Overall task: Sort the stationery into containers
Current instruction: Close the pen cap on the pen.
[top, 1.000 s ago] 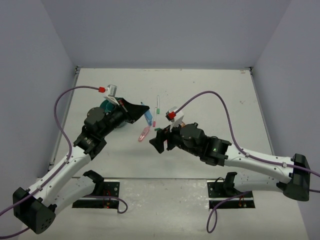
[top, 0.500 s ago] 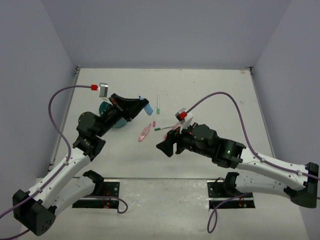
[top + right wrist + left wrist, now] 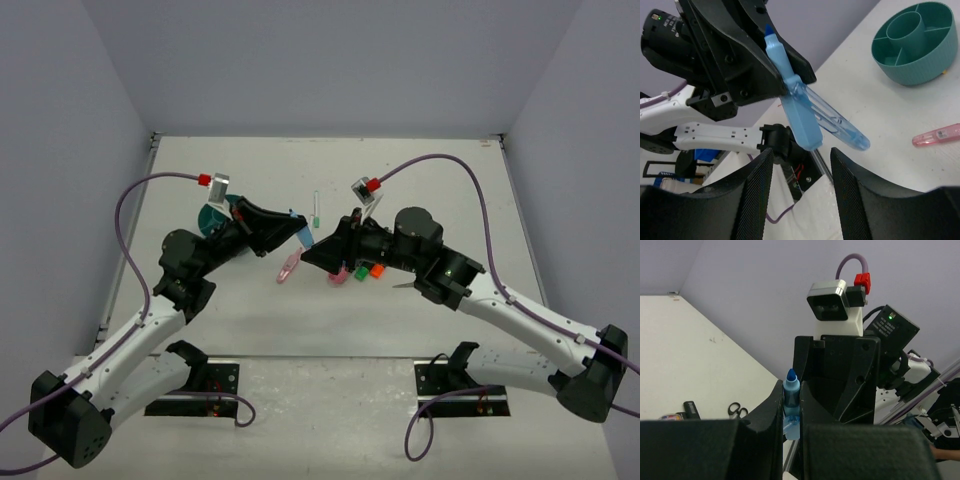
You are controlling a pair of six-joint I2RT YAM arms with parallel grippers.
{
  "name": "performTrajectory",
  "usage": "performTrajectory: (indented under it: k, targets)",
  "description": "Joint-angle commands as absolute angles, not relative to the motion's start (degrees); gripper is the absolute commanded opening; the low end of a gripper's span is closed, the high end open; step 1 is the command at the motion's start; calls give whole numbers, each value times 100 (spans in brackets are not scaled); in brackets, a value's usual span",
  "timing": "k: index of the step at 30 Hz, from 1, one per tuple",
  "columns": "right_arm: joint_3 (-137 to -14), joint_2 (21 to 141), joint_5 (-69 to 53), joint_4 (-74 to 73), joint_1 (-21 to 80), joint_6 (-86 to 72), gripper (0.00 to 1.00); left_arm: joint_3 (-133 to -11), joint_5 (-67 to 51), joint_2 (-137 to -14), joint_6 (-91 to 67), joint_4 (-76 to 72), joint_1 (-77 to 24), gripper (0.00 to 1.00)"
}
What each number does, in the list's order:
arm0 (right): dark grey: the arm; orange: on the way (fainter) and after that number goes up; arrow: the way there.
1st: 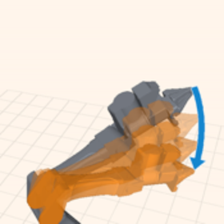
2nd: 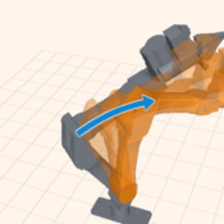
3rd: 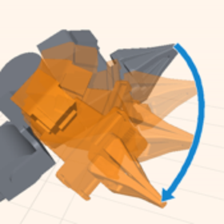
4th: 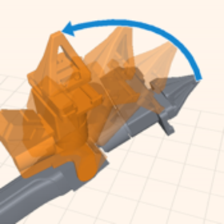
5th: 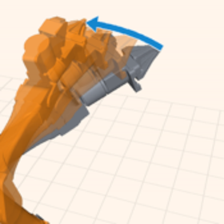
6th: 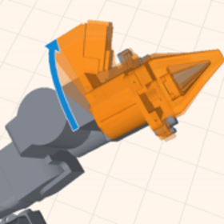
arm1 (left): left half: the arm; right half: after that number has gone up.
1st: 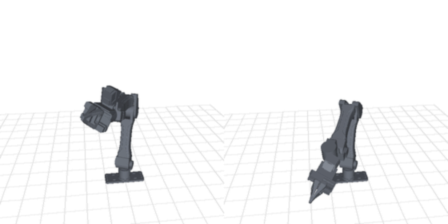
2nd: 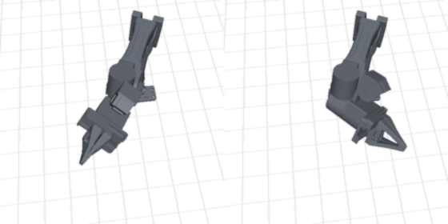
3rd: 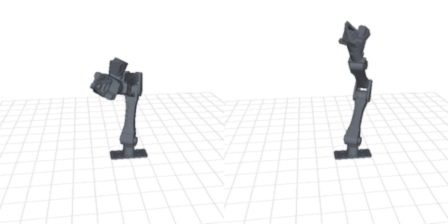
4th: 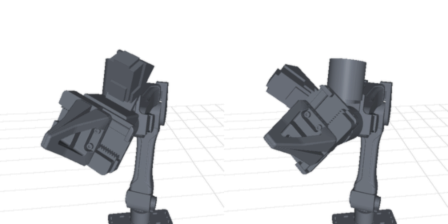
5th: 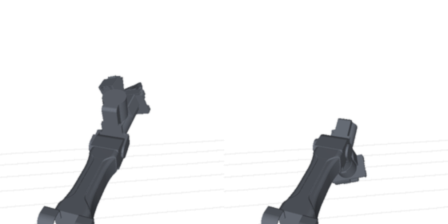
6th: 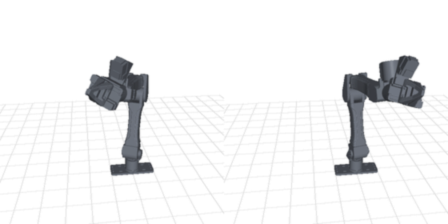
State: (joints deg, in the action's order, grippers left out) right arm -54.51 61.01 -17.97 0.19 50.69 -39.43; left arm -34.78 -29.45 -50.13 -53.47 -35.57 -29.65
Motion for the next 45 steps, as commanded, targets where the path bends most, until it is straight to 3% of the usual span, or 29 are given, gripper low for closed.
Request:
performTrajectory:
  k: [1, 7, 12, 21, 24, 26, 29, 31, 32, 40, 45]
  targets:
    - [-5918, 6282, -2201, 431, 5022, -4083, 51, -3404, -3156, -5010, -5436, -3741, -3015, 0]
    - [-6114, 6424, -2160, 468, 4890, -4183, 49, -3384, -3317, -5038, -5573, -3890, -3128, 0]
    - [-6134, 6513, -2305, 598, 4852, -4192, 34, -3419, -3355, -5028, -5634, -3865, -3208, 0]
    - [-6063, 6591, -2432, 780, 4851, -4172, 36, -3518, -3296, -5164, -5664, -3815, -3346, 0]
    - [-6043, 6550, -2363, 765, 4843, -4098, 12, -3530, -3287, -5208, -5600, -3799, -3422, 3]
    - [-5998, 6515, -2316, 758, 4843, -4062, 2, -3527, -3263, -5181, -5515, -3757, -3428, 18]
    - [-5930, 6412, -2221, 610, 4844, -3890, 0, -3738, -2978, -5006, -5154, -3134, -3428, 81]
    - [-5837, 6311, -2100, 491, 4852, -3800, 0, -4003, -2671, -4823, -4907, -2494, -3428, 96]
    - [-5782, 6257, -2019, 458, 4852, -3766, 0, -4076, -2598, -4749, -4889, -2317, -3428, 100]
    - [-5834, 6191, -2087, 463, 4843, -3562, 0, -3958, -2559, -4924, -5704, -2070, -3694, 100]
    - [-6100, 6398, -2515, 457, 4843, -3339, 0, -3560, -2505, -5028, -6345, -2813, -4034, 100]
